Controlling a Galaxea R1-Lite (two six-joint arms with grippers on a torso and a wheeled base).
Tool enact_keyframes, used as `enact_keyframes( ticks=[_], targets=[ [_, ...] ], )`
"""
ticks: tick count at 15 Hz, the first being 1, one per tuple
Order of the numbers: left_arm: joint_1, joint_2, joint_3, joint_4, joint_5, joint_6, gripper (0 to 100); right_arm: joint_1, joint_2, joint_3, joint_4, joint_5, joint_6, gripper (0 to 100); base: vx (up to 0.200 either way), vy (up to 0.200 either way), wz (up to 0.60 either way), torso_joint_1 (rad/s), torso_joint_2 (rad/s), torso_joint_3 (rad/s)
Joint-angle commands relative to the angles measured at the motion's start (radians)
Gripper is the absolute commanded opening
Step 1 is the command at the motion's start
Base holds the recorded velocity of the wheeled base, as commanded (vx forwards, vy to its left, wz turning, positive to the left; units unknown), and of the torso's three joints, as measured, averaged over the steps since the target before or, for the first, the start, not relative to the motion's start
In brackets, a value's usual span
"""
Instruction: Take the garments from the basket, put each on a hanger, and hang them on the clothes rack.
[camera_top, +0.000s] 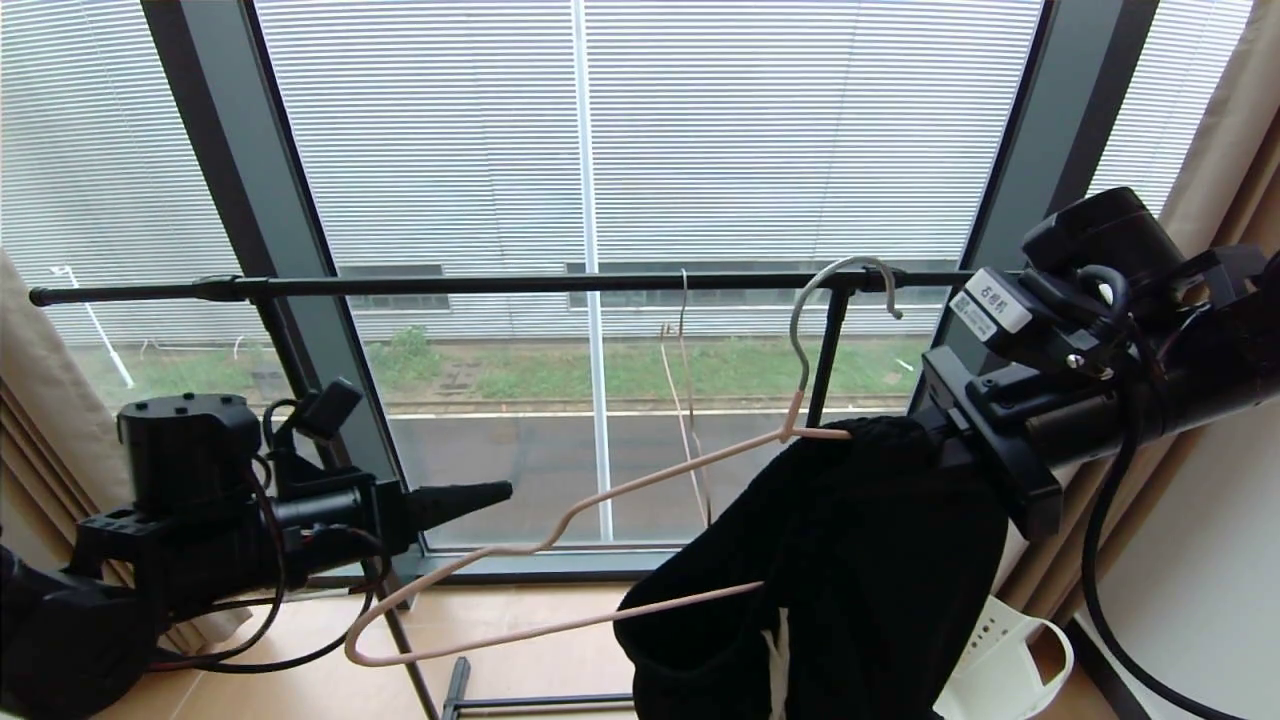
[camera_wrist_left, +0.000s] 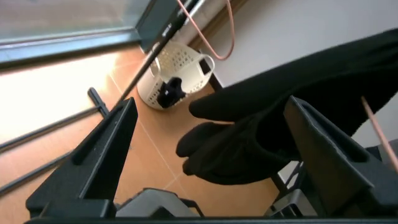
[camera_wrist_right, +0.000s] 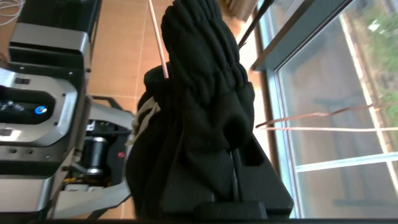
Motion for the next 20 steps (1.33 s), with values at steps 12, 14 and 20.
enact_keyframes(
  ticks=[12,14,20],
  targets=[
    [-0.29,0.155,-0.017,-0.002,0.084,0.002,100,0.004,0.024,0.077,-0.175,0.055,0.036,0,0.0,0.0,0.0,0.0,0.0,0.0],
    [-0.299,0.176,-0.021,-0.002,0.085,0.003,100,0.004,0.023,0.077,-0.177,0.056,0.036,0,0.0,0.0,0.0,0.0,0.0,0.0],
    [-0.319,0.204,-0.038,-0.002,0.088,0.003,100,0.016,0.009,0.089,-0.177,0.096,0.043,0,0.0,0.0,0.0,0.0,0.0,0.0]
  ],
)
